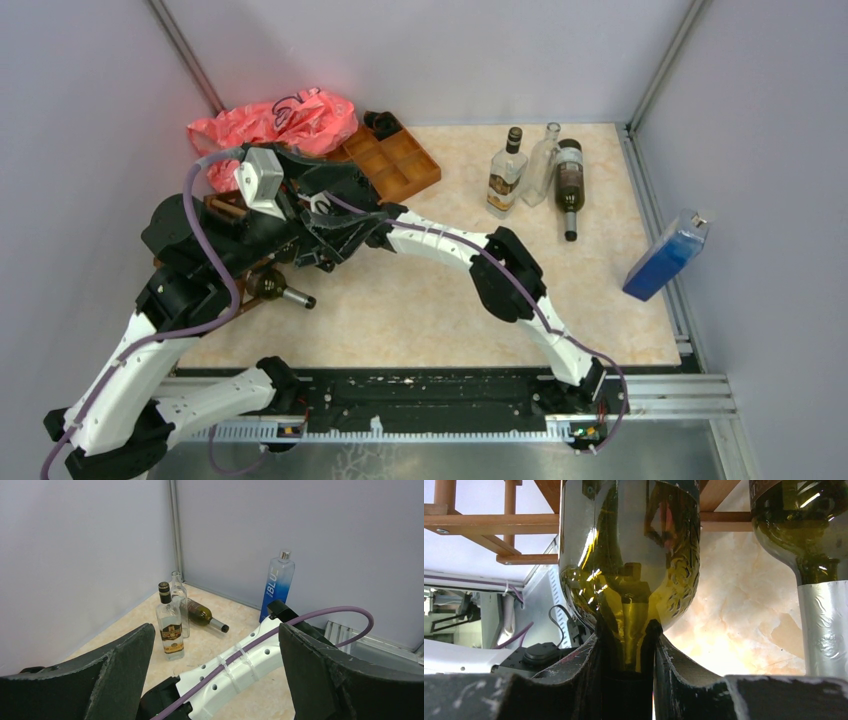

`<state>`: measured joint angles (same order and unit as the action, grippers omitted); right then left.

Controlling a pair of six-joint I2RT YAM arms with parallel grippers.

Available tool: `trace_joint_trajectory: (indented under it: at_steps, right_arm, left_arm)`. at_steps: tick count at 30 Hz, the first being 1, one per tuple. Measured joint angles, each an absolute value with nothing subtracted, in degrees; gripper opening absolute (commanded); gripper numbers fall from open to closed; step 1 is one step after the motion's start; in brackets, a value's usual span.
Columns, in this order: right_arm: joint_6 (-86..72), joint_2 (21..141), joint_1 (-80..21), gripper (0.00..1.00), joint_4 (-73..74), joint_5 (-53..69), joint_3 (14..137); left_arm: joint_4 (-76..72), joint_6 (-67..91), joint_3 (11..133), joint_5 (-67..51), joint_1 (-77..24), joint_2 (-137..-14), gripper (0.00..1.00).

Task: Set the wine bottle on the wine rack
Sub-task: Place the wine bottle in the wine rack.

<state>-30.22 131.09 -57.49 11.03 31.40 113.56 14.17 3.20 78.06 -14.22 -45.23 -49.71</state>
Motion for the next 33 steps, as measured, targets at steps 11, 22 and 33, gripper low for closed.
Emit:
trace_joint_trajectory:
  at_steps: [11, 22, 33]
  right_arm:
    - [-32.6, 134.7, -57.2, 0.34, 8.8, 32.2, 116.5]
    - [-32.5, 135.0, -56.5, 0.79, 2.7, 32.5, 119.2]
    - [-29.0, 124.4, -55.8, 0.84, -1.0, 30.9, 103.3]
  left_arm:
    - [14.2, 3.4, 78.1, -14.8, -45.2, -49.7, 0.99]
    - [14.0, 5.3, 76.6, -15.9, -45.2, -49.2, 0.99]
    - [11.3, 9.4, 74.3, -17.9, -45.2, -48.7, 0.99]
